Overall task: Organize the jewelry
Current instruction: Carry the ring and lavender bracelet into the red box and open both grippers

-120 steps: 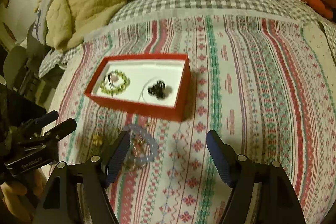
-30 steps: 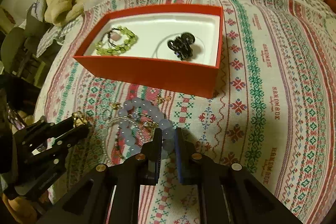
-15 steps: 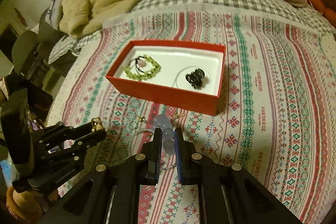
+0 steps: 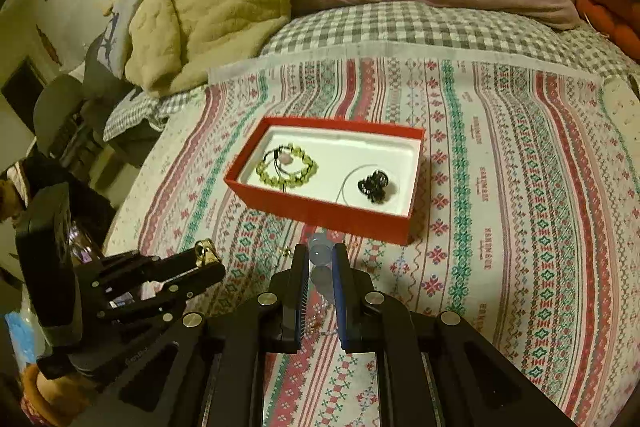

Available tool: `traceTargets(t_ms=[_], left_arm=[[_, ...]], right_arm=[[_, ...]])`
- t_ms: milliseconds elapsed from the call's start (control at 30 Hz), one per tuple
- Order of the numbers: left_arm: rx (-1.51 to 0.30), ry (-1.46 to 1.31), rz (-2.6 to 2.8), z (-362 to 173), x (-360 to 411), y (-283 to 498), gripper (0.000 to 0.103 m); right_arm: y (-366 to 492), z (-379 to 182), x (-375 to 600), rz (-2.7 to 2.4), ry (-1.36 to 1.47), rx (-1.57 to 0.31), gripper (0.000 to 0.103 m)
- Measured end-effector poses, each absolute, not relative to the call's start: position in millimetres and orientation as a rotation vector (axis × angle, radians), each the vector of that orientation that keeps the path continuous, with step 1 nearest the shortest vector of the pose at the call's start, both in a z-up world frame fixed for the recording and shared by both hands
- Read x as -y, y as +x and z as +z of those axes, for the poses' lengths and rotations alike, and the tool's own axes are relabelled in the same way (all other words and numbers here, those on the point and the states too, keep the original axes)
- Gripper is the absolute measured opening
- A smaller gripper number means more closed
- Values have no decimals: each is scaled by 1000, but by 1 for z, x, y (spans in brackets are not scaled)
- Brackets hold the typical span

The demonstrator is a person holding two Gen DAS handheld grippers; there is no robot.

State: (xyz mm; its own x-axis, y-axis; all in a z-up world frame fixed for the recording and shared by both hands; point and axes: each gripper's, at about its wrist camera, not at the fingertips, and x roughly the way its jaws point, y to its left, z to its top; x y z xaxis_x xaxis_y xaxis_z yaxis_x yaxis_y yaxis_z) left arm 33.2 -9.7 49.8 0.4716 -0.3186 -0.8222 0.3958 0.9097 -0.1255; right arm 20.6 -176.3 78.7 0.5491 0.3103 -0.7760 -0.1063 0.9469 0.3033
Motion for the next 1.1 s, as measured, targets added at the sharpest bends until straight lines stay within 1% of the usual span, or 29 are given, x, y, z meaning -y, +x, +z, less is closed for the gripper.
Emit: traceTargets(t_ms=[300, 500, 767, 1100], left_arm=[[-959, 45, -429, 68, 17, 50, 25], [-929, 64, -418, 74, 24, 71, 25], [-938, 93, -408, 60, 39, 105, 25], [-949, 98, -341, 38, 34, 132, 25]], right_arm=[[31, 99, 185, 235, 279, -898, 12], [45, 106, 190, 237, 324, -865, 12], [66, 108, 193, 232, 351, -830, 12], [94, 87, 179, 317, 391, -857, 12]])
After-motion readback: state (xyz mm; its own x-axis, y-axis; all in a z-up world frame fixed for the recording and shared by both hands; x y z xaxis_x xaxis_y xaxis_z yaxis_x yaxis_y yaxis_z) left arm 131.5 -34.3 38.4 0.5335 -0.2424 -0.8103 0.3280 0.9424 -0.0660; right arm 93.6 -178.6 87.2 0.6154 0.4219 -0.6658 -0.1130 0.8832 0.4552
